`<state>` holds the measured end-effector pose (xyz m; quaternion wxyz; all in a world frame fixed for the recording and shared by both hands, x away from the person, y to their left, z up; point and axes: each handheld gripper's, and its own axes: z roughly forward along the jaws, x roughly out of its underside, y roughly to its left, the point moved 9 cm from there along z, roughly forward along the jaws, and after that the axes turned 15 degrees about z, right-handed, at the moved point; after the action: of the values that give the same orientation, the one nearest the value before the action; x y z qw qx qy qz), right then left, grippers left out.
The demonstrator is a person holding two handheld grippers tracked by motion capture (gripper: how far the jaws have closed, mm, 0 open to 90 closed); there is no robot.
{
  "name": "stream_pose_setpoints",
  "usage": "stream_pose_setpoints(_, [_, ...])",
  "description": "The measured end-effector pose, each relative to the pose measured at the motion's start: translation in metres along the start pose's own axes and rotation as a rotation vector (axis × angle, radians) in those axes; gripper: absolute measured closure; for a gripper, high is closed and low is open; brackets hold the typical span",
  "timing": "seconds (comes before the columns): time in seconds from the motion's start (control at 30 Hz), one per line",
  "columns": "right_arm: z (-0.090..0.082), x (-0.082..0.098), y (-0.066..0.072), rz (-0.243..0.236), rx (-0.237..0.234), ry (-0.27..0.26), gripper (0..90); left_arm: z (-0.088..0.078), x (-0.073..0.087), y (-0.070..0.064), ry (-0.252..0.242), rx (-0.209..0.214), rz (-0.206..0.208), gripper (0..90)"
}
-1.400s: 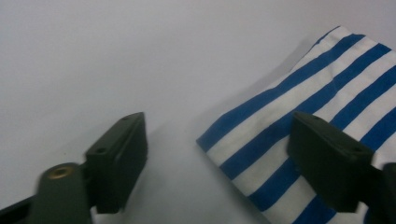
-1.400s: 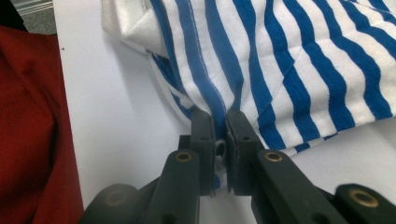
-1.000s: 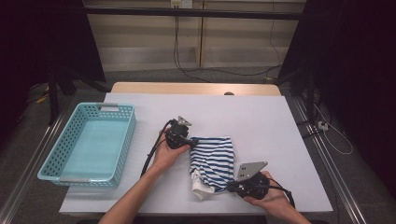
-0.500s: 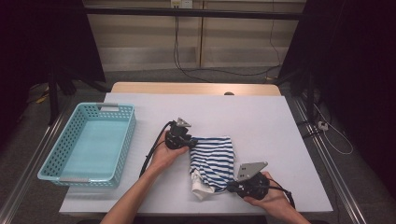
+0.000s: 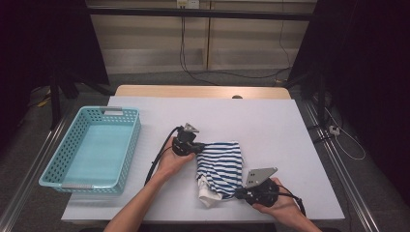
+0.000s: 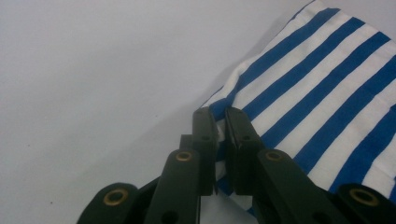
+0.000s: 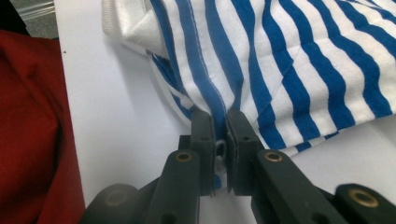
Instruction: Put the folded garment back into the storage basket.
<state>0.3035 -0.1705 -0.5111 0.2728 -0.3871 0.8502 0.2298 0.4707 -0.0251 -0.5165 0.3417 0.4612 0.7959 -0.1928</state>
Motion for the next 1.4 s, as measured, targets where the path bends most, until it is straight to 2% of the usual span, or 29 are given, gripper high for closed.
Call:
stream_pose_setpoints(0.03, [0.000, 0.000, 0.000, -0.001, -0.003, 0.001, 84.2, 0.000, 0.001, 0.000, 0.004, 0.007, 0.003, 83.9])
stream_pose_setpoints(0.07, [0.000, 0.000, 0.000, -0.006, -0.006, 0.001, 84.4, 0.000, 0.000, 0.001, -0.005, 0.003, -0.007, 84.2])
stream_pose_setpoints(0.1, [-0.001, 0.000, 0.001, 0.004, -0.012, -0.001, 84.7, -0.002, 0.000, 0.001, -0.006, 0.018, -0.020, 84.3])
stream_pose_setpoints(0.17, [-0.001, -0.001, 0.001, 0.006, -0.009, -0.002, 84.8, -0.002, 0.000, 0.003, -0.010, 0.021, -0.008, 84.5])
stream_pose_setpoints(0.23, [-0.002, -0.002, 0.002, 0.006, -0.016, -0.009, 84.9, -0.004, -0.001, 0.003, -0.030, 0.020, -0.036, 84.6])
stream_pose_setpoints(0.27, [-0.003, -0.003, 0.003, 0.016, -0.023, -0.020, 85.1, -0.004, -0.003, 0.002, -0.050, 0.065, -0.043, 84.7])
stream_pose_setpoints(0.3, [-0.004, -0.003, 0.002, 0.012, -0.019, -0.022, 85.1, -0.005, -0.003, 0.002, -0.050, 0.064, -0.043, 84.8])
stream_pose_setpoints(0.33, [-0.005, -0.004, 0.003, 0.021, -0.023, -0.030, 85.2, -0.006, -0.004, 0.004, -0.052, 0.021, -0.055, 84.8])
stream_pose_setpoints(0.4, [-0.006, -0.005, 0.003, 0.020, -0.029, -0.037, 85.2, -0.007, -0.004, 0.005, -0.046, 0.022, -0.043, 84.8])
stream_pose_setpoints(0.43, [-0.007, -0.006, 0.003, 0.030, -0.031, -0.049, 85.3, -0.008, -0.005, 0.004, -0.060, 0.022, -0.062, 84.8])
stream_pose_setpoints(0.53, [-0.010, -0.008, 0.004, 0.039, -0.042, -0.067, 85.5, -0.007, -0.007, 0.006, -0.071, 0.010, -0.066, 84.9])
stream_pose_setpoints(0.57, [-0.011, -0.009, 0.004, 0.039, -0.042, -0.076, 85.6, -0.009, -0.007, 0.006, -0.066, 0.020, -0.058, 84.9])
stream_pose_setpoints(0.6, [-0.012, -0.011, 0.004, 0.043, -0.045, -0.082, 85.7, -0.010, -0.008, 0.006, -0.073, 0.015, -0.071, 84.9])
stream_pose_setpoints(0.67, [-0.014, -0.013, 0.005, 0.048, -0.045, -0.098, 85.8, -0.012, -0.009, 0.007, -0.076, 0.019, -0.058, 84.9])
stream_pose_setpoints(0.73, [-0.016, -0.016, 0.006, 0.050, -0.054, -0.112, 85.8, -0.012, -0.010, 0.007, -0.090, 0.010, -0.064, 84.9])
stream_pose_setpoints(0.77, [-0.016, -0.016, 0.006, 0.050, -0.054, -0.112, 85.8, -0.014, -0.011, 0.006, -0.096, 0.011, -0.082, 84.9])
stream_pose_setpoints(0.8, [-0.018, -0.018, 0.007, 0.055, -0.058, -0.126, 85.9, -0.015, -0.012, 0.008, -0.100, 0.006, -0.068, 84.9])
stream_pose_setpoints(0.87, [-0.019, -0.019, 0.007, 0.051, -0.057, -0.128, 85.9, -0.017, -0.013, 0.008, -0.107, 0.013, -0.064, 85.0])
stream_pose_setpoints(0.93, [-0.021, -0.021, 0.009, 0.057, -0.061, -0.143, 85.9, -0.018, -0.014, 0.007, -0.114, 0.010, -0.081, 85.0])
stream_pose_setpoints(1.1, [-0.024, -0.026, 0.009, 0.057, -0.059, -0.167, 86.0, -0.021, -0.017, 0.010, -0.128, 0.005, -0.073, 85.0])
stream_pose_setpoints(1.13, [-0.025, -0.027, 0.009, 0.058, -0.061, -0.173, 86.0, -0.021, -0.019, 0.009, -0.144, 0.002, -0.094, 85.0])
stream_pose_setpoints(1.2, [-0.026, -0.028, 0.010, 0.067, -0.065, -0.179, 86.0, -0.024, -0.021, 0.011, -0.151, 0.001, -0.083, 85.0])
stream_pose_setpoints(1.23, [-0.027, -0.029, 0.010, 0.063, -0.060, -0.183, 86.0, -0.024, -0.022, 0.011, -0.161, -0.002, -0.100, 85.0])
stream_pose_setpoints(1.4, [-0.030, -0.032, 0.011, 0.067, -0.064, -0.201, 86.1, -0.027, -0.025, 0.012, -0.178, 0.000, -0.099, 85.0])
